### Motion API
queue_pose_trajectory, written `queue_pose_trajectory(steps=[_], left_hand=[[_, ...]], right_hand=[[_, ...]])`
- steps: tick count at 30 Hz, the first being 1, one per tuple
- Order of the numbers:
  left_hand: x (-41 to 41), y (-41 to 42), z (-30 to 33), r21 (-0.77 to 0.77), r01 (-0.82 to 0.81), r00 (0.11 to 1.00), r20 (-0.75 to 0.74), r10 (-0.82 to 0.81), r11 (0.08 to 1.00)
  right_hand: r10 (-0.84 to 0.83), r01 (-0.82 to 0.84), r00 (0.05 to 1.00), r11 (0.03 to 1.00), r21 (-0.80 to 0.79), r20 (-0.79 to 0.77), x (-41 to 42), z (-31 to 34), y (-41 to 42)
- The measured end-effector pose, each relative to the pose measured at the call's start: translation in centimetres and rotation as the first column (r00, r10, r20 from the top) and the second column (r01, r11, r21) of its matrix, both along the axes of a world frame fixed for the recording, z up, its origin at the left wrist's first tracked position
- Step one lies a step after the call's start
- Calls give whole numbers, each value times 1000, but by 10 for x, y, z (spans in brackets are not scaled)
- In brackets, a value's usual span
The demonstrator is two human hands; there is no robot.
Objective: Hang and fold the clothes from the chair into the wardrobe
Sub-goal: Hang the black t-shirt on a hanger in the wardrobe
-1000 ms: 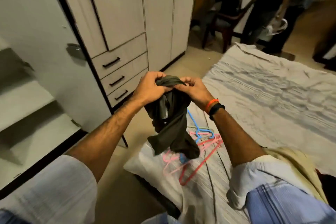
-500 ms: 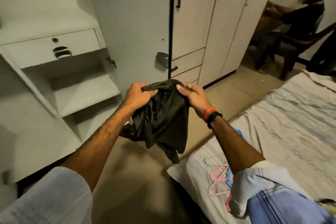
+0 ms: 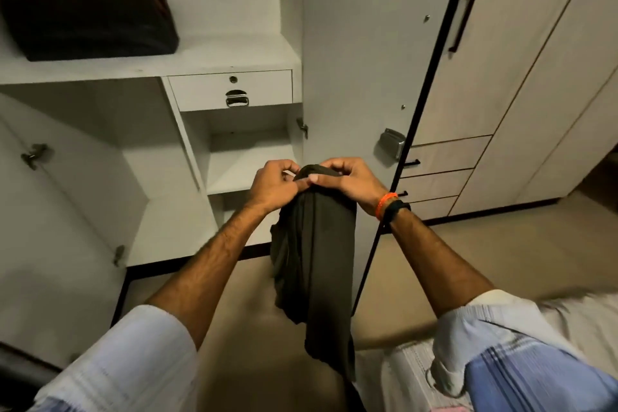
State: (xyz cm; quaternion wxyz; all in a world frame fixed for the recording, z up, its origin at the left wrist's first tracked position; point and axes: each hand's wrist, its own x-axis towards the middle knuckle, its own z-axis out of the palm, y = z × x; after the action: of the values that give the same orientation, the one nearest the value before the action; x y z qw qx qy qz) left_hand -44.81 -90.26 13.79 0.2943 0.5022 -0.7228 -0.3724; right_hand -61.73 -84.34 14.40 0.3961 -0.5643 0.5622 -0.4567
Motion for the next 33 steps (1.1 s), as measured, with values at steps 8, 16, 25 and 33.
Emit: queue_pose_trajectory(steps=[8,16,25,33], left_hand=[[5,8,11,-129,-157,988,-31,154,979],[24,9,-3,-193,-310,948,10,318,931],[42,13,-3,-93,-262,959,87,270,961],[40,20,6,-131,61,996,67,-52,990]], right_hand=[[-26,91,892,988,123,-452,-28,-30,-5],[-24,110,804,988,109,-595,-35,-36,-8],[-169,195,889,981,19,-426,2,-34,-15],[-42,-45,859,986,-158,-510,50,-20,-17]])
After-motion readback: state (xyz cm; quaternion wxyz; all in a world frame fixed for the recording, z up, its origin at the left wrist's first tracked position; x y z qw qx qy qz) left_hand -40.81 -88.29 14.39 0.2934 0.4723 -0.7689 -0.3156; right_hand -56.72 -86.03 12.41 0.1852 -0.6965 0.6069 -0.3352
